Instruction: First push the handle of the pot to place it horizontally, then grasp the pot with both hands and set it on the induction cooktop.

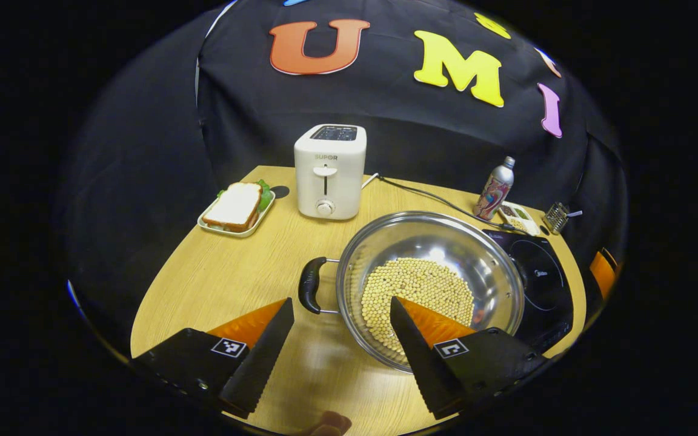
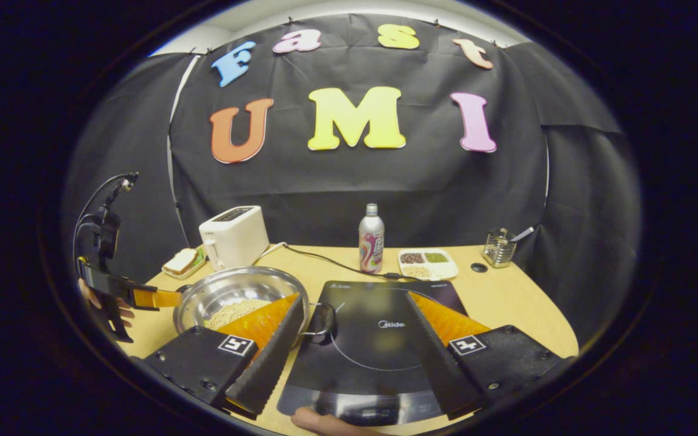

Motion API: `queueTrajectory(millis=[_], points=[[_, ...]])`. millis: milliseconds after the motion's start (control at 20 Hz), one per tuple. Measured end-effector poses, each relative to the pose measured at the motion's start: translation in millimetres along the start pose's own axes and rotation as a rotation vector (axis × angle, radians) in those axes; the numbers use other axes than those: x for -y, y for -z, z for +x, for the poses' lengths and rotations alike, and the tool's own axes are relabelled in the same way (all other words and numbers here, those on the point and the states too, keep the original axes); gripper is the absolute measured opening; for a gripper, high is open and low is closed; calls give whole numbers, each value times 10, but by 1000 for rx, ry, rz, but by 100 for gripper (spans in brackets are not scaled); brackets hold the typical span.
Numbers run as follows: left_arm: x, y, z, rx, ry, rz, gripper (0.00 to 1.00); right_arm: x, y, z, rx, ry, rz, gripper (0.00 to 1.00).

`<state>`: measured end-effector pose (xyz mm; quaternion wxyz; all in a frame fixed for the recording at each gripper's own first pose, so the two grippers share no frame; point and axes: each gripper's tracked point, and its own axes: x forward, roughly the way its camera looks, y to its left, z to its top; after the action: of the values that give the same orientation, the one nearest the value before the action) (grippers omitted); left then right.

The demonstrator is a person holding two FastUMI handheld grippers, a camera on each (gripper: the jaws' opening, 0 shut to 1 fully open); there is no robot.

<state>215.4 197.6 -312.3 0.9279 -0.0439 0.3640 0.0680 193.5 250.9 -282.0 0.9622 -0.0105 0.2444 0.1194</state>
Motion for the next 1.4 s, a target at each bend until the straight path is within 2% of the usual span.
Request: queueTrajectory(millis=[400, 450, 500, 550, 600, 650, 750, 950, 1000, 1150, 1200, 1250, 1300, 1400], points=[[-87, 77, 493, -70, 9, -5, 96, -278, 517, 869, -185, -27, 24, 99], [-84, 90, 533, -75, 12, 1, 100, -317, 564, 937, -201, -39, 29, 100], [-80, 84, 569, -78, 17, 3, 96, -344, 602, 1001, -208, -40, 36, 100], [-79, 99, 611, -82, 19, 6, 100, -353, 629, 1067, -216, -42, 37, 99], [-89, 111, 653, -91, 16, 14, 100, -338, 689, 1121, -239, -28, 39, 99], [-101, 110, 674, -92, 14, 16, 94, -363, 734, 1148, -261, -31, 46, 100], [-93, 125, 729, -102, 17, 15, 87, -437, 778, 1194, -278, -39, 49, 94], [-104, 196, 836, -135, 2, 30, 79, -440, 778, 1259, -276, 3, 10, 91], [-96, 167, 805, -128, 1, 24, 77, -421, 787, 1271, -283, 14, 1, 97], [-97, 177, 822, -136, 26, 16, 72, -425, 759, 1324, -280, 11, 25, 84], [-82, 180, 816, -140, 35, 10, 70, -441, 755, 1322, -284, -3, 47, 75], [-70, 187, 812, -141, 45, 8, 68, -444, 755, 1349, -288, -9, 49, 73], [-72, 183, 807, -140, 49, 12, 58, -443, 740, 1336, -286, -8, 45, 64], [-64, 171, 798, -134, 55, 35, 66, -452, 749, 1337, -294, -12, 35, 64]])
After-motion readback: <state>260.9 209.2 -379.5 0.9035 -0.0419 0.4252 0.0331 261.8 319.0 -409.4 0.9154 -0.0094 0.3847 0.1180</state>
